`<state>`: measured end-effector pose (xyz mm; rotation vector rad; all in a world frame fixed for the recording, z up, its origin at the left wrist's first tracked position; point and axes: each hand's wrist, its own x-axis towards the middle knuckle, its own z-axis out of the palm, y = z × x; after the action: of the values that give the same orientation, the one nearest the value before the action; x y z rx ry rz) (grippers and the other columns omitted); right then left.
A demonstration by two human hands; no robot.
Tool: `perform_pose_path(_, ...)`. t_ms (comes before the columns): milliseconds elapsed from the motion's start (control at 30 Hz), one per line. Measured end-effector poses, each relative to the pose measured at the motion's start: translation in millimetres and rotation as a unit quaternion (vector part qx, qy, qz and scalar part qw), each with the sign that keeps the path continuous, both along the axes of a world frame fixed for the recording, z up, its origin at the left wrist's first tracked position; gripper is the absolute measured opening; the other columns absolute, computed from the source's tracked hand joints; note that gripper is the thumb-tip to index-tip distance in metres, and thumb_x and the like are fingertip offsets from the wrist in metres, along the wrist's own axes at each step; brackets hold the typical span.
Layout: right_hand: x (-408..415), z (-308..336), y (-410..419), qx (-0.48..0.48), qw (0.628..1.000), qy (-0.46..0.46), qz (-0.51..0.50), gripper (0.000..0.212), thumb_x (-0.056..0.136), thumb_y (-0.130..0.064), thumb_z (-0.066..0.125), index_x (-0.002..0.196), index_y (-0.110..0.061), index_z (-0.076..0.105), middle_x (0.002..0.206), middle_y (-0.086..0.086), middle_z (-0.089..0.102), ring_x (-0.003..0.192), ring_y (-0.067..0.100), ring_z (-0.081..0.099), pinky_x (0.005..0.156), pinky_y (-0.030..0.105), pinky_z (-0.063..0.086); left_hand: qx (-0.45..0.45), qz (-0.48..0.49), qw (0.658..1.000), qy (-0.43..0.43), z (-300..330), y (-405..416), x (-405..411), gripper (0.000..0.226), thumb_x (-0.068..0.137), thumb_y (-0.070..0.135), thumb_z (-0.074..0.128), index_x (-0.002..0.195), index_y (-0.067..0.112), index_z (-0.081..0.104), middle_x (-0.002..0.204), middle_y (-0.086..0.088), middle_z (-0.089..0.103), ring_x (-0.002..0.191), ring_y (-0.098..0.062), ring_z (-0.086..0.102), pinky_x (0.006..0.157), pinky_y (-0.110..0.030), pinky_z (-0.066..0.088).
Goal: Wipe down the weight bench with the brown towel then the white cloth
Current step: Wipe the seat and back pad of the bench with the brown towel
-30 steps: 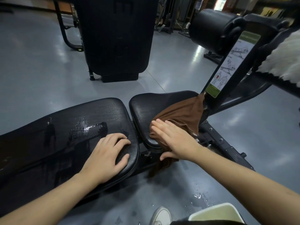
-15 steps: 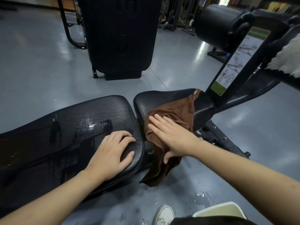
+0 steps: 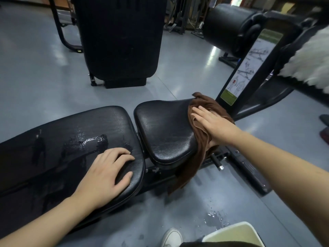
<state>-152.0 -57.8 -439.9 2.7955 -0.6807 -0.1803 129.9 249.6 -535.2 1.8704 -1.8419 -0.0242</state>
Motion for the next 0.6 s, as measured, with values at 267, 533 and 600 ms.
perform_pose_path(267,-9,2,-27,-0.018,0.999,0.006,0.027,0.135,0.063,-0.077,0.076,0.160,-0.012,0.010,0.170,0.007,0.000,0.156,0.025,-0.005,0.125,0.051,0.015,-0.004,-0.002,1.000,0.002,-1,-2,-1,0.039,0.089,0.047,0.049,0.123,0.030,0.060,0.129,0.016,0.049,0.122,-0.010,0.048,0.099,-0.026,0.032)
perform_pose_path(533,-4,-16,-5,-0.063,0.997,-0.017,0.051,0.115,0.077,-0.067,0.068,0.158,-0.007,0.015,0.169,0.011,0.006,0.156,0.029,0.000,0.122,0.054,0.019,0.005,0.005,1.000,-0.008,1,-1,-2,0.039,0.089,0.046,0.050,0.122,0.029,0.060,0.128,0.014,0.049,0.122,-0.012,0.048,0.099,-0.025,0.031)
perform_pose_path(600,2,-21,6,-0.063,0.996,-0.023,0.063,0.109,0.079,-0.060,0.068,0.158,-0.007,0.016,0.169,0.012,0.007,0.156,0.029,0.001,0.122,0.054,0.019,0.003,0.004,1.000,-0.010,1,-1,-3,0.038,0.089,0.046,0.050,0.122,0.028,0.059,0.128,0.013,0.049,0.121,-0.012,0.048,0.099,-0.025,0.031)
